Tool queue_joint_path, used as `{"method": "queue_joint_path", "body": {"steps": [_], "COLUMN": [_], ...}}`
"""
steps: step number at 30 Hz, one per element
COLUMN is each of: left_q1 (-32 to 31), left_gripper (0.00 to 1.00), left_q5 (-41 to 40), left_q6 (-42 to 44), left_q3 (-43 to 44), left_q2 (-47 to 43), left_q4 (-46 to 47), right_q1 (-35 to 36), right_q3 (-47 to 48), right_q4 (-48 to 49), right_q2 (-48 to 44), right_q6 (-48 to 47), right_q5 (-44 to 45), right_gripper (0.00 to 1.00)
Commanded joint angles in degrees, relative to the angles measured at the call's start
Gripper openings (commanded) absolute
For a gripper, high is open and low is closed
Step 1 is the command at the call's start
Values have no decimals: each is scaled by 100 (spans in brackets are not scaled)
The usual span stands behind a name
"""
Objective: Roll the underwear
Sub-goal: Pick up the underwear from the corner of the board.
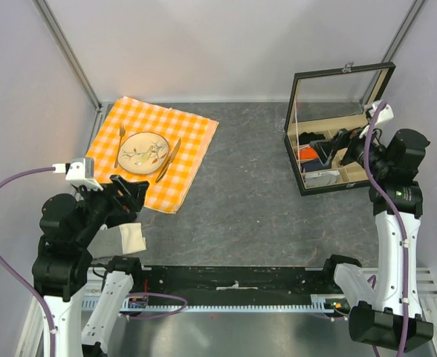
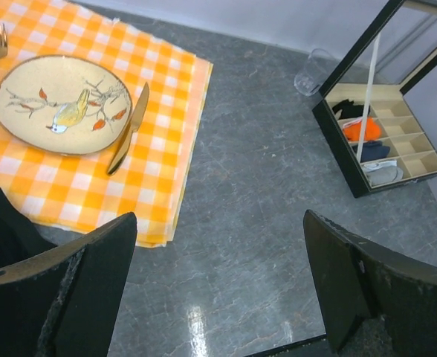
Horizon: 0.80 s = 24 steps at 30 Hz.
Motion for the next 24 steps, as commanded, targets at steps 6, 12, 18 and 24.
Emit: {"method": "queue_joint_path", "body": {"steps": [6, 12, 18, 24], "left_q1": [-10, -10, 7, 296], "left_gripper": [99, 98, 98, 95], "left_q5": [-487, -1250, -2420, -3247], "left_q6": [-176, -343, -651, -809], "left_q3": [-729, -941, -923, -1029], "left_q2": [520, 1082, 2224, 3506], "left_q4": [24, 41, 295, 788], "right_q1": [725, 1183, 1245, 1245], "right_q3": [-345, -626, -907, -1224], "right_q4": [-143, -205, -302, -178], "right_q2": [98, 186, 283, 415], "right_q6": [-1447, -1939, -2537, -2599], "right_q5": [-662, -512, -1038, -1620], "right_gripper": [98, 98, 98, 98]}}
